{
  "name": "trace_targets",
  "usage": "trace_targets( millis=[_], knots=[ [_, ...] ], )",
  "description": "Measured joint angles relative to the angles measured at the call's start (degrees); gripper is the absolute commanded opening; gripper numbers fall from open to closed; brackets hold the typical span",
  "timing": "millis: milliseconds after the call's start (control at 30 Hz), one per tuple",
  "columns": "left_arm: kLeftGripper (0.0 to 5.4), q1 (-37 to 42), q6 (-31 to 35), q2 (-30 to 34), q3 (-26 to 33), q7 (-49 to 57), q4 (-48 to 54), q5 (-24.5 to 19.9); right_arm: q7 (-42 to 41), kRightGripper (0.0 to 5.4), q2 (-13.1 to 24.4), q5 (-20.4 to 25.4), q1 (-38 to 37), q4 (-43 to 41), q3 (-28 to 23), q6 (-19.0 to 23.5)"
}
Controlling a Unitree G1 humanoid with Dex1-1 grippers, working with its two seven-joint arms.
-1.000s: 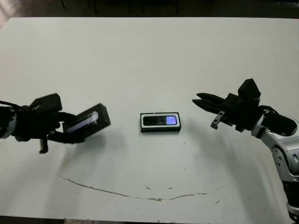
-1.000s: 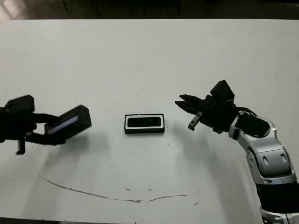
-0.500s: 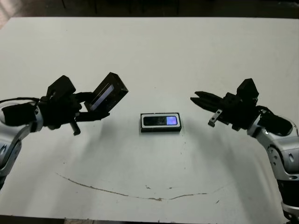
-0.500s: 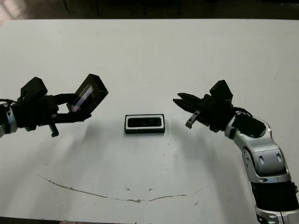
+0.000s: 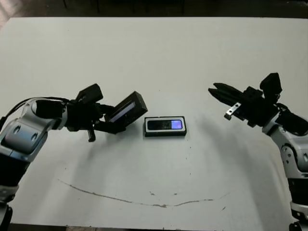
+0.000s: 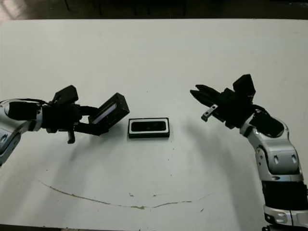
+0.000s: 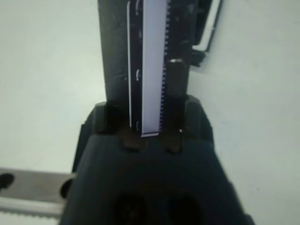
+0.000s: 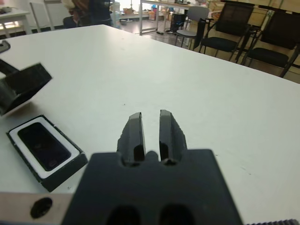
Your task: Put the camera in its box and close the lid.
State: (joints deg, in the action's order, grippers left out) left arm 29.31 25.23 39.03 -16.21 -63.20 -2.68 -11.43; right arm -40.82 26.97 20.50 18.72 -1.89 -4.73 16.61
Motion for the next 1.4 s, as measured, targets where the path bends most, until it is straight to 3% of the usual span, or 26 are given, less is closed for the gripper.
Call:
trace_targets(
  millis=[267, 1400],
  knots=[
    [1.13, 4.91, -2.96, -1.78, -1.6, -5.96, -7.57, 0.94, -1.78, 0.0, 0.03, 1.02, 1.37, 4.5, -0.29, -0.51],
    [1.13, 9.97, -0.4, -8.47, -4.59, -11.46, -11.82, 0.71, -0.71, 0.0, 0.07, -0.73, 0.76, 2.85, 0.05, -0.95]
  ],
)
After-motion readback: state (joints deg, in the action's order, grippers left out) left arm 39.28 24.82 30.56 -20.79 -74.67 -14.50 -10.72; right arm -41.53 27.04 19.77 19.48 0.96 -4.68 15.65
